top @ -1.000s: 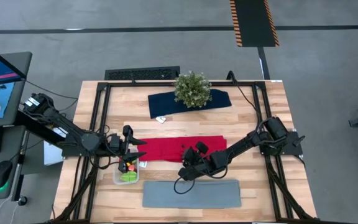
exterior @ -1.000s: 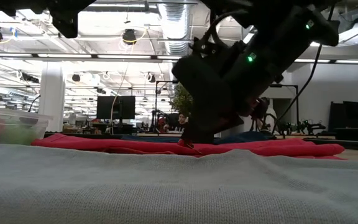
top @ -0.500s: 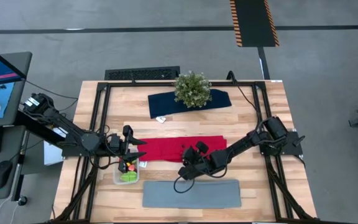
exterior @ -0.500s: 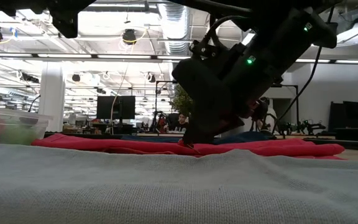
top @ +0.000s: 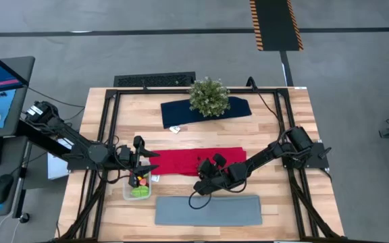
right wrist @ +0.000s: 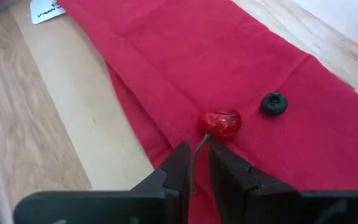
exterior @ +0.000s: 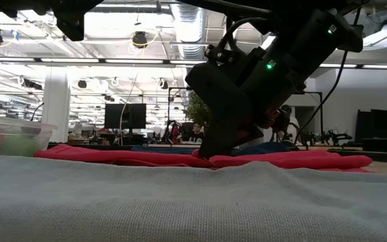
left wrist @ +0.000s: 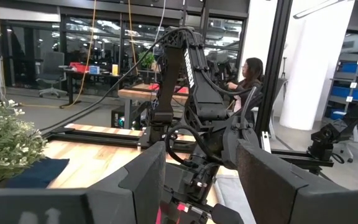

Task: Pick and placing Produce into tupperware

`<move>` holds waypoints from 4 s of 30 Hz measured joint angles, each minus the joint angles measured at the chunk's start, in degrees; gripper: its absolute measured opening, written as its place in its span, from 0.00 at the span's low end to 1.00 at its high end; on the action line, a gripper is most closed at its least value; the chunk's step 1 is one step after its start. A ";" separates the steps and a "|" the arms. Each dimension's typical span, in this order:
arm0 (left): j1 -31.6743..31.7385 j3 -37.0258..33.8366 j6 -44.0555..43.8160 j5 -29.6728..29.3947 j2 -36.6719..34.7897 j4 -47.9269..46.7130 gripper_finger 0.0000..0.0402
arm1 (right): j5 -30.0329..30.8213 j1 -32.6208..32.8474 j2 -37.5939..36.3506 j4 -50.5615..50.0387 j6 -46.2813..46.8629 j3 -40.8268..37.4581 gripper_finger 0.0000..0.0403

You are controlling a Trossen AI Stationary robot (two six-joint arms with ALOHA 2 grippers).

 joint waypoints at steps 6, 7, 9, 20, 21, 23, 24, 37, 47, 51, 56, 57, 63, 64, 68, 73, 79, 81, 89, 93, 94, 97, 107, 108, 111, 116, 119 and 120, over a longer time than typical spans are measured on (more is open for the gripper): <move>0.00 0.00 0.00 0.00 0.00 0.00 0.46 | -0.25 0.00 0.00 -0.58 0.39 0.00 0.19; 0.00 0.00 0.00 0.00 0.00 0.00 0.46 | -0.29 0.00 0.00 -0.75 0.70 -0.01 0.19; 0.00 0.00 0.00 0.00 0.00 0.00 0.46 | -0.46 0.00 0.01 -1.25 1.13 -0.02 0.19; 0.00 0.00 0.20 0.02 0.01 0.46 0.46 | -1.61 -0.87 5.73 3.53 -0.01 1.27 0.08; 0.00 0.00 0.22 0.02 0.00 0.54 0.46 | -1.82 -0.71 5.60 3.11 -0.34 1.45 0.07; 0.00 0.00 0.22 0.02 0.01 0.37 0.46 | -2.25 -0.42 4.74 1.93 -0.94 1.78 0.04; 0.00 0.00 0.22 0.02 0.01 0.37 0.46 | -2.58 -0.13 4.23 0.96 -1.23 1.90 0.03; 0.00 0.00 0.22 0.02 0.01 0.37 0.46 | -1.35 2.02 3.19 -3.78 -0.94 3.12 0.03; 0.00 0.00 0.39 0.02 0.01 0.37 0.46 | 0.00 2.03 3.19 -4.24 -1.85 3.11 0.06; -0.01 0.00 0.39 0.02 0.01 0.37 0.46 | 0.00 2.19 3.21 -5.18 -3.23 4.52 0.04; 0.00 0.00 0.39 0.02 0.01 0.37 0.46 | 0.55 2.94 3.21 -6.74 -4.46 6.75 0.08; -0.02 0.00 0.39 0.02 0.01 0.37 0.46 | 0.64 3.14 3.21 -6.71 -4.50 7.00 0.08; 0.00 0.00 0.37 0.02 0.01 0.37 0.46 | 0.69 3.19 3.19 -7.78 -4.78 7.39 0.04; 0.00 0.00 0.37 0.02 0.01 0.37 0.46 | 0.70 3.19 3.19 -7.78 -4.92 7.39 0.04; 0.00 0.00 0.37 0.04 0.01 0.35 0.46 | 0.62 3.21 3.19 -7.76 -4.99 7.41 0.10; 0.00 0.00 0.35 0.02 0.01 0.35 0.46 | 0.00 3.23 3.19 -7.74 -4.99 7.43 0.14; 0.00 0.00 0.33 0.02 0.01 0.35 0.46 | 0.36 3.24 3.17 -7.72 -6.04 7.48 0.04; 0.00 0.00 0.33 0.02 0.01 0.35 0.46 | 1.25 3.40 3.15 -7.74 -6.04 7.48 0.04; 0.00 0.00 0.37 0.02 0.01 0.35 0.46 | 2.82 3.89 3.10 -7.70 -6.45 7.50 0.04; 0.00 0.00 0.44 0.03 0.01 0.35 0.46 | 3.12 4.24 3.09 -8.62 -8.02 9.42 0.04; 0.00 0.00 0.91 0.02 0.01 0.37 0.46 | 3.31 4.33 3.08 -8.50 -9.21 10.00 0.04; -0.27 0.00 2.08 0.02 -0.04 0.48 0.46 | 3.52 4.84 3.08 -8.13 -12.29 11.49 0.04; -0.54 0.02 2.21 0.04 -0.04 3.33 0.46 | -5.50 3.54 3.08 8.66 -25.10 12.46 0.04; -0.55 0.02 2.07 0.16 -0.04 2.91 0.46 | -6.02 3.24 3.08 9.81 -25.86 12.46 0.04; -0.66 0.04 1.42 0.63 -0.05 0.13 0.46 | -6.72 2.27 3.08 11.03 -27.59 12.74 0.04; -1.22 0.07 -0.72 0.80 -0.04 -3.41 0.46 | -3.05 1.84 3.08 10.65 -32.16 14.38 0.04; -1.22 0.07 -2.30 1.07 -0.06 -4.20 0.46 | -2.80 1.88 3.08 10.58 -35.03 16.80 0.04; -1.20 0.07 -2.70 1.61 -0.06 -4.73 0.46 | -2.76 1.88 3.08 10.18 -36.04 17.83 0.04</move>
